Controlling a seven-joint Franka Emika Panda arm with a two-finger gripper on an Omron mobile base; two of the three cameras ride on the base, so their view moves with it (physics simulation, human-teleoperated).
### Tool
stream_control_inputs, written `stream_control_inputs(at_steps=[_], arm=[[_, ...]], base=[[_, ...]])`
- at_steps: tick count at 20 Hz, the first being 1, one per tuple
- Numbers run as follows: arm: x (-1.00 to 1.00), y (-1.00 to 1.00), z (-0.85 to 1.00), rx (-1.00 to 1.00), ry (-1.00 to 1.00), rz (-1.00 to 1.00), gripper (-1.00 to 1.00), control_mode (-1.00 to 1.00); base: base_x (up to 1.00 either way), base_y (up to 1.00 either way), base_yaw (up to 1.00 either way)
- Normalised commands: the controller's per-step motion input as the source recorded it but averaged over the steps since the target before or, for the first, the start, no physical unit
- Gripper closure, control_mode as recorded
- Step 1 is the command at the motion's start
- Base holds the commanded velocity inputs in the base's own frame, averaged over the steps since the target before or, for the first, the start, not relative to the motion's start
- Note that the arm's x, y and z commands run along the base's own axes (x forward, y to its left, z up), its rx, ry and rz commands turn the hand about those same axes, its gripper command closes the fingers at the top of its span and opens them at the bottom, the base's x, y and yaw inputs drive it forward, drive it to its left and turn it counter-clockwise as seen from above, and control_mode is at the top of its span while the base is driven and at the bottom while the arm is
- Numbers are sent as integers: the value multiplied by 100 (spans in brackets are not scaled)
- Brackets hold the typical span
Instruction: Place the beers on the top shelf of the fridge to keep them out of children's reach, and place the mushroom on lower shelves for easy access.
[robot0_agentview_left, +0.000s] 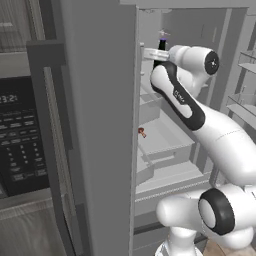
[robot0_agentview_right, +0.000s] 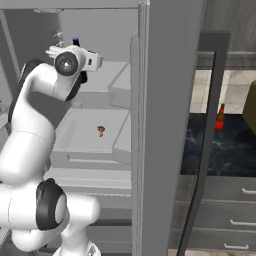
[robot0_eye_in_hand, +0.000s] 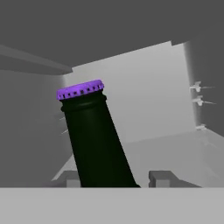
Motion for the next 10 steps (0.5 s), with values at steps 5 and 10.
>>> stream_control_inputs(at_steps=[5,10], arm=[[34,0,-32,0,-5,0,100,-100],[35,0,-29,0,-1,0,100,-100]], base=[[0,0,0],[0,0,0]])
